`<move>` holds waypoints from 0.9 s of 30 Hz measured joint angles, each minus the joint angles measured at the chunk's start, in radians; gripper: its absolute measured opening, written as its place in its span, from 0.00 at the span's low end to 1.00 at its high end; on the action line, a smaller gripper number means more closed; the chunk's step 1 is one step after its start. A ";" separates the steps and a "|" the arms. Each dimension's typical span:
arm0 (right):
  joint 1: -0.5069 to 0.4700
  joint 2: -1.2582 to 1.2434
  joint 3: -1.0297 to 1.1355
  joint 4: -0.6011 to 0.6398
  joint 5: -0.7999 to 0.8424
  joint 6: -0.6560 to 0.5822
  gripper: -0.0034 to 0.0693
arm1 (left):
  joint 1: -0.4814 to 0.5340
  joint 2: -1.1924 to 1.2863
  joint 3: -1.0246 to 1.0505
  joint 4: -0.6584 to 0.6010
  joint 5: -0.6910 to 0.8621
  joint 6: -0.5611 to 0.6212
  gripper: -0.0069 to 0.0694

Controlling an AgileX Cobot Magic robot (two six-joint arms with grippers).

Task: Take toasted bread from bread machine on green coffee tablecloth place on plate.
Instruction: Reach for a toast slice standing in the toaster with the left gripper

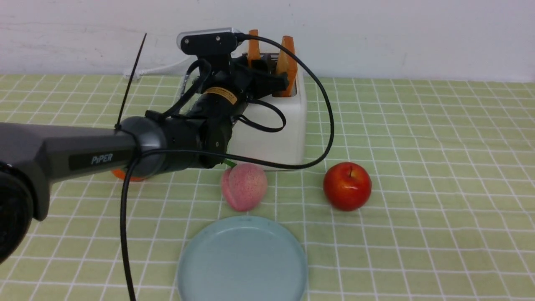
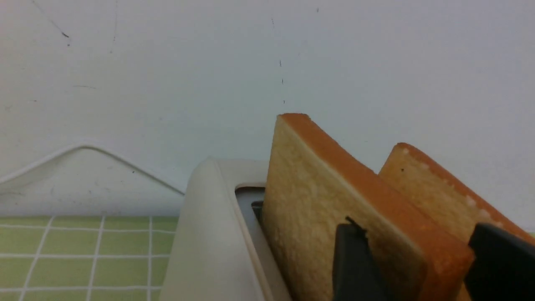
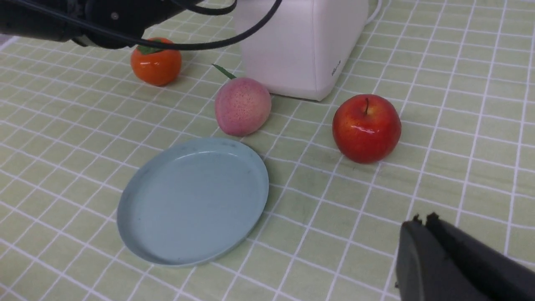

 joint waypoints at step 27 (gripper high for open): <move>0.000 0.000 0.000 0.306 -0.228 -0.268 0.05 | 0.000 -0.135 -0.008 -0.067 0.051 0.186 0.23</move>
